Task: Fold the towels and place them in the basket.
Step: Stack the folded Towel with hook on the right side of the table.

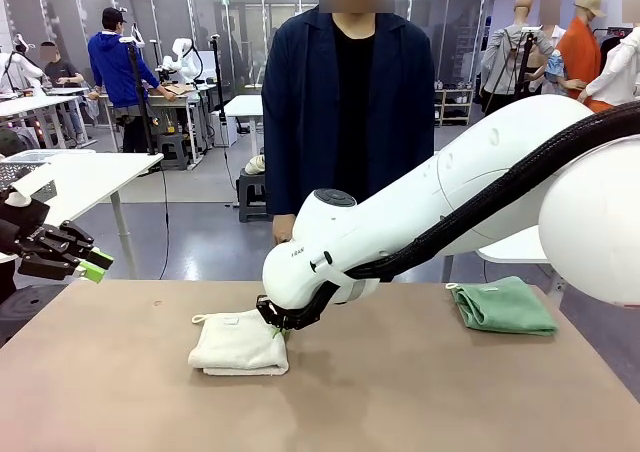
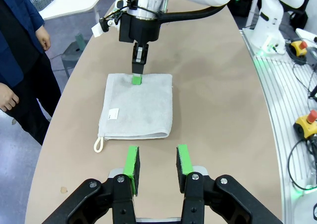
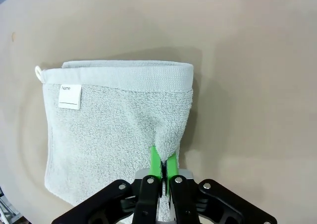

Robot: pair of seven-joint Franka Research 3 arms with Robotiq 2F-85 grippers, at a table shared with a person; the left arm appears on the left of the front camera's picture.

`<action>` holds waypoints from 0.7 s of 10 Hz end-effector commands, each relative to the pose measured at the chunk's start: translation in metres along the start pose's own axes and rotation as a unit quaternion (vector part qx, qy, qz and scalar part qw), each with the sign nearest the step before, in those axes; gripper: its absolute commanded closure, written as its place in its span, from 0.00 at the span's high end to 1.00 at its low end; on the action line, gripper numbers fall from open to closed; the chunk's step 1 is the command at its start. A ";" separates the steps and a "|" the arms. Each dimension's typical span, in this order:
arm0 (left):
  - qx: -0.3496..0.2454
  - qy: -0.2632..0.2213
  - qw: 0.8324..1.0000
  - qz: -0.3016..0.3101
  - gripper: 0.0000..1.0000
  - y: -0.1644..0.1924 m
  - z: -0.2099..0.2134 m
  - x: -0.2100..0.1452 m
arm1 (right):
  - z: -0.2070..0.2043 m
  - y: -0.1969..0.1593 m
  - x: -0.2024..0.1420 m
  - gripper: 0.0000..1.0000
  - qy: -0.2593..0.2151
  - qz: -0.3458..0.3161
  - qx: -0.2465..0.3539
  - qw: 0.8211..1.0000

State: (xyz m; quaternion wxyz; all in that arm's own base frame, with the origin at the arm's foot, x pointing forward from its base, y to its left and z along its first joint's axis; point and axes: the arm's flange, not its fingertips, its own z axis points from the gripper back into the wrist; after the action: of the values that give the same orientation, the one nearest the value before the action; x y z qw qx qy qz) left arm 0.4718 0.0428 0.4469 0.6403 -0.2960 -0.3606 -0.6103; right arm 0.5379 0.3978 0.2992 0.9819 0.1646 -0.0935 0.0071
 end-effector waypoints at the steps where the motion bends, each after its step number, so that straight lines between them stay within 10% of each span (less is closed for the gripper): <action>1: 0.000 -0.006 1.000 -0.004 0.41 -0.001 0.000 0.000 | 0.015 -0.008 0.004 0.05 -0.014 0.018 -0.011 1.000; 7: 0.000 -0.006 1.000 -0.004 0.41 -0.001 0.000 0.000 | 0.164 -0.130 0.045 0.05 -0.084 0.059 -0.036 0.994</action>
State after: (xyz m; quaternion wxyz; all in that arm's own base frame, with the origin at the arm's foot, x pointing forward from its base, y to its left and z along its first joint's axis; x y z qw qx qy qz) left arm 0.4717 0.0430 0.4468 0.6405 -0.2959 -0.3605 -0.6101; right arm 0.5682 0.2496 0.4149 0.9745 0.1290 -0.1810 0.0300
